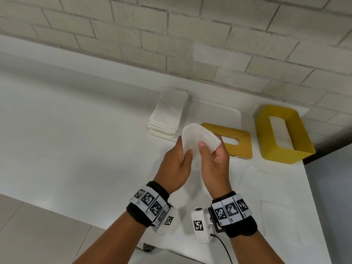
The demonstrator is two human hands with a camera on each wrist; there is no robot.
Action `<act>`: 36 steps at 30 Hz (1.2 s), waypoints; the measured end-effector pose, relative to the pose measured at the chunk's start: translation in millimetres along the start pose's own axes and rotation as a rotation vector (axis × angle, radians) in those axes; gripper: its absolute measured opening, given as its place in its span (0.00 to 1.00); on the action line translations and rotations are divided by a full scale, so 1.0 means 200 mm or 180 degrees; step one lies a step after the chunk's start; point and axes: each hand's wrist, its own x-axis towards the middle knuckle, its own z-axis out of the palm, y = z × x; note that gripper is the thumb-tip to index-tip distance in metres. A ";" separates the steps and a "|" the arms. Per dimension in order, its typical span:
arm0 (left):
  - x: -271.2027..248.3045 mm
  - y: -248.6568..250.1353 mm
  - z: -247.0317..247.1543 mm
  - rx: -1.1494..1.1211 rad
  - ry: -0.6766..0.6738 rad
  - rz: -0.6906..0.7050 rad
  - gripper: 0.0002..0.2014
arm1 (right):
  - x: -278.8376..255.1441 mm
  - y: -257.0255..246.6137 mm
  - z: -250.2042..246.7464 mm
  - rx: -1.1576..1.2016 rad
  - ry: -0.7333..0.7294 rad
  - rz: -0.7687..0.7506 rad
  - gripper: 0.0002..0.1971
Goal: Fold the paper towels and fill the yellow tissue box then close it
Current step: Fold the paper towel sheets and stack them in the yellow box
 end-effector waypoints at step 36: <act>-0.03 -0.15 0.00 0.0221 0.0164 -0.0690 0.11 | -0.08 0.27 -0.02 -0.0324 0.0006 0.0460 0.11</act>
